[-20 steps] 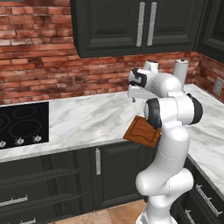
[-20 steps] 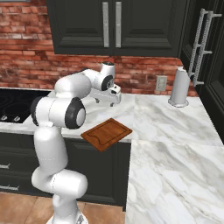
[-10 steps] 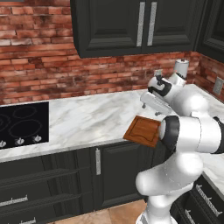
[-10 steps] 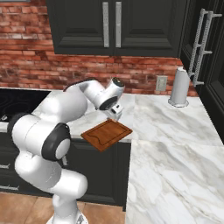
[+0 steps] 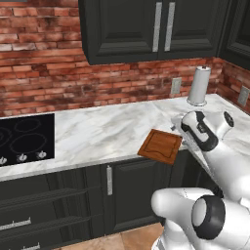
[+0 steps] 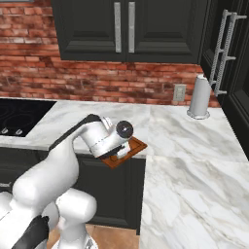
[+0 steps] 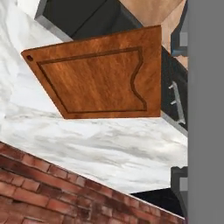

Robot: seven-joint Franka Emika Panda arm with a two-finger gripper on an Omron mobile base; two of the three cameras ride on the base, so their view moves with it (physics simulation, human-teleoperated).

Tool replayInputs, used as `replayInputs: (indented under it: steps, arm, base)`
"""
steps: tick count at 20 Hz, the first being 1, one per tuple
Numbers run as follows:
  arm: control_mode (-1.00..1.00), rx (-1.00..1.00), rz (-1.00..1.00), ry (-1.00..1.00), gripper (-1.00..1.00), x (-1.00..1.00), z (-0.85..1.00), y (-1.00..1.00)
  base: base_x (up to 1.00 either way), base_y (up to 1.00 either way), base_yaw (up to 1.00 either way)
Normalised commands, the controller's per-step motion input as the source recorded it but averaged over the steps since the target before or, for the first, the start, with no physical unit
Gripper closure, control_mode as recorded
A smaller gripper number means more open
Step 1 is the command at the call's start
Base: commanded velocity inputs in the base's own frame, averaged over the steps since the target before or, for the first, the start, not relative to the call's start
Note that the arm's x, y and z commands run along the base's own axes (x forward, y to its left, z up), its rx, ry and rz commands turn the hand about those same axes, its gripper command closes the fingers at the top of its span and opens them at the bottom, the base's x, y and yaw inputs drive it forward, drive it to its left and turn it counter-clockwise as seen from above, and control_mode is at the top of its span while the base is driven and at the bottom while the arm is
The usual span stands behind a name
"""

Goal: Move the cutting board and knife to the sink. Then move spray from the cabinet to the counter.

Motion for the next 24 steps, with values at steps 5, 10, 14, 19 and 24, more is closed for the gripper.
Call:
replayInputs:
  steps: [5,10,14,19,24]
  arm:
    - [-1.00,0.03,-0.38,-0.05,-1.00,-0.86,0.01,0.32]
    - [-1.00,0.13,-0.23,0.00,-1.00,-0.58,0.04,0.06]
    - [-1.00,0.19,-0.14,0.00,-1.00,-0.48,0.00,0.00]
    - [-1.00,0.18,-0.05,-0.10,-1.00,-0.14,-0.43,0.00]
    - [-1.00,0.13,0.00,-0.21,-1.00,0.00,-0.71,0.00]
  base:
    - [0.00,0.00,0.00]
    - [0.00,0.00,0.00]
    - [0.00,0.00,0.00]
    - [0.00,0.00,0.00]
    - [0.00,0.00,0.00]
